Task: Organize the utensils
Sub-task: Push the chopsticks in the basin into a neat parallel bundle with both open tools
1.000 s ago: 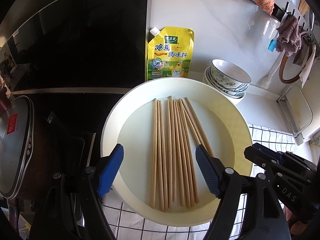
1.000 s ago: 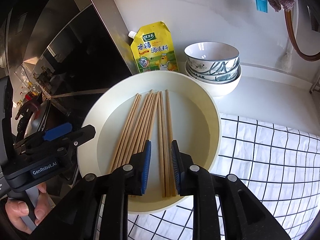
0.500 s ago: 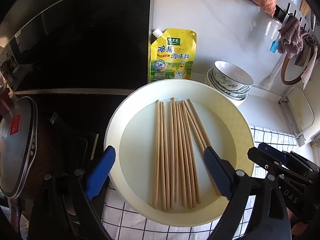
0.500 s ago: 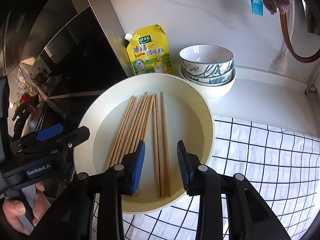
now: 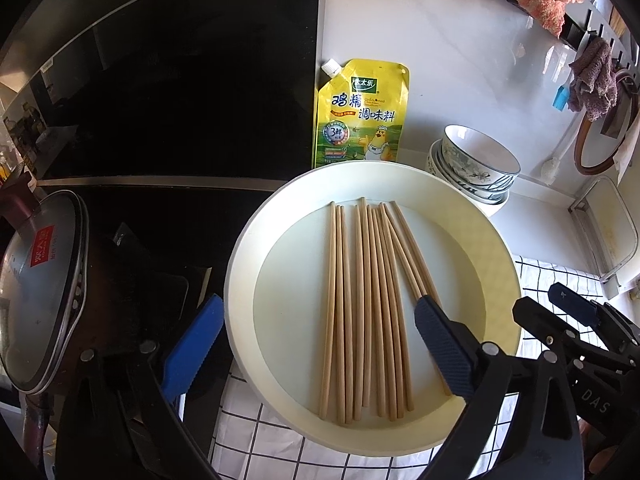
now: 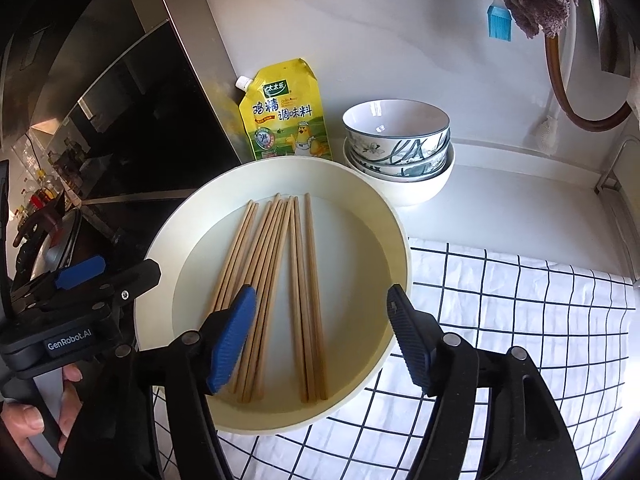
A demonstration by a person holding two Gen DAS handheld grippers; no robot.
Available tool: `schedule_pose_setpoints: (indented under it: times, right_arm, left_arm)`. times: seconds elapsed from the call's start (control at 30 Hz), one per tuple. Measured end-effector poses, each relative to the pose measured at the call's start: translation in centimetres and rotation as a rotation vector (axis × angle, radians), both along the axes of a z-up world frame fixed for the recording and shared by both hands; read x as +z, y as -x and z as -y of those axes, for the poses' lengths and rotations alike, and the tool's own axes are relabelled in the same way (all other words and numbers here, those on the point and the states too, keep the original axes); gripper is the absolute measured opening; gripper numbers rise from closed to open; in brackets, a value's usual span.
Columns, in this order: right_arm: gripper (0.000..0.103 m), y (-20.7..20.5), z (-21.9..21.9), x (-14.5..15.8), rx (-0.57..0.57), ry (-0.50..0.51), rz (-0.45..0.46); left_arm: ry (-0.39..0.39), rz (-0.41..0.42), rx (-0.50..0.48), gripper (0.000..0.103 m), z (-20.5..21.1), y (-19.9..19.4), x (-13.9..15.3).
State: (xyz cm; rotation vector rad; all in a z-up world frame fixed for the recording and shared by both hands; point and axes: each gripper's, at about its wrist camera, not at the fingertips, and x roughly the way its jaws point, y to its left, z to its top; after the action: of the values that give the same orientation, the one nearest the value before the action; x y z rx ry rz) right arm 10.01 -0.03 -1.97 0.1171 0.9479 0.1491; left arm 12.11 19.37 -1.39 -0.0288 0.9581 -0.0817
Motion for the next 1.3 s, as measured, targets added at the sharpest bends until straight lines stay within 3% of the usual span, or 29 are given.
schedule_pose_setpoints:
  times: [1.3]
  right_arm:
    - [0.066, -0.12, -0.33, -0.21, 0.010, 0.015, -0.014]
  left_arm:
    - [-0.016, -0.014, 0.011, 0.096, 0.24, -0.11, -0.23]
